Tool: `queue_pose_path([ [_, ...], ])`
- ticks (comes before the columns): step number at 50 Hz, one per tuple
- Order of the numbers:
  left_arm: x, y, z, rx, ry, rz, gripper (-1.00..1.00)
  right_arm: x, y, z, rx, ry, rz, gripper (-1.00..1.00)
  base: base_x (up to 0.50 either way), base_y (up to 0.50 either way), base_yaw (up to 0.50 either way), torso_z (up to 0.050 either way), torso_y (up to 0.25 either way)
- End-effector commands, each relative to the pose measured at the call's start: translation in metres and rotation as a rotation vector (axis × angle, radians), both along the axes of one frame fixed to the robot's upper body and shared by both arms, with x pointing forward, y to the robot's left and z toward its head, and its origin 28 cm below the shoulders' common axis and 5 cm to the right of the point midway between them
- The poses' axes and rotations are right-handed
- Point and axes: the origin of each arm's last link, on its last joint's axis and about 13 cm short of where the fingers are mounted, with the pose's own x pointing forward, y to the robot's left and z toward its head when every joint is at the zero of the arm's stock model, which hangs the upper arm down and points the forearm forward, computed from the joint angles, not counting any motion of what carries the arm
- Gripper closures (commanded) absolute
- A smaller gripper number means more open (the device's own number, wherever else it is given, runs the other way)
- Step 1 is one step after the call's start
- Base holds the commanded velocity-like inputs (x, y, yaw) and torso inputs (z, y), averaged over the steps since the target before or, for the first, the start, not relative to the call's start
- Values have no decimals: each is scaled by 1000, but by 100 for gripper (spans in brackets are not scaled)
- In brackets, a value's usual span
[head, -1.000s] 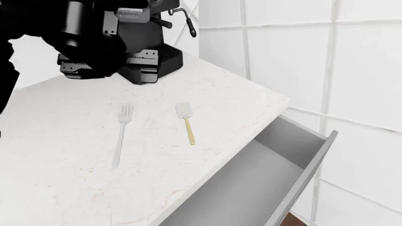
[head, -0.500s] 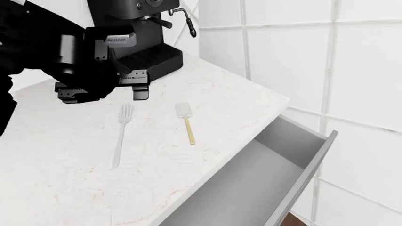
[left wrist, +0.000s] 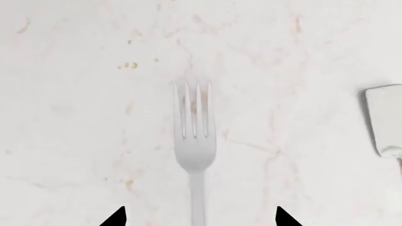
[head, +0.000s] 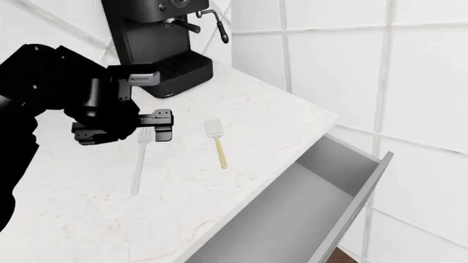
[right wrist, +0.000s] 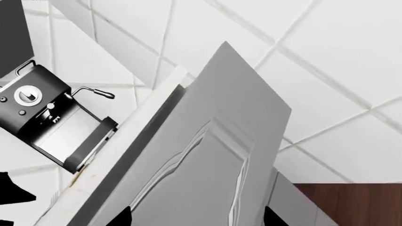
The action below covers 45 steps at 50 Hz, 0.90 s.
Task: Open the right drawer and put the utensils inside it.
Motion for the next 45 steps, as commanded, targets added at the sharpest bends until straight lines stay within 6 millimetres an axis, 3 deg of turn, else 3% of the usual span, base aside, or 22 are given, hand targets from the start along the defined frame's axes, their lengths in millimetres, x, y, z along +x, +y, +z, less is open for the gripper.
queue_pose_path([
  [1, 0, 1, -16, -2, 35, -3, -100, 0, 0, 0, 7, -3, 2, -100, 0, 0, 0, 0, 0],
  [29, 5, 1, -61, -35, 113, -10, -100, -2, 3, -5, 28, 7, 7, -100, 0, -1, 0, 0, 0],
  [40, 4, -2, -66, -27, 116, -11, -100, -2, 2, -4, 31, 2, 3, -100, 4, -5, -4, 0, 0],
  [41, 4, -2, -67, -25, 117, -11, 100, -2, 1, -4, 31, 2, 4, -100, 10, -10, -5, 0, 0],
  [45, 5, -2, -68, -25, 117, -14, 100, -2, 0, -3, 31, -2, 0, -100, 2, -2, -3, 0, 0],
])
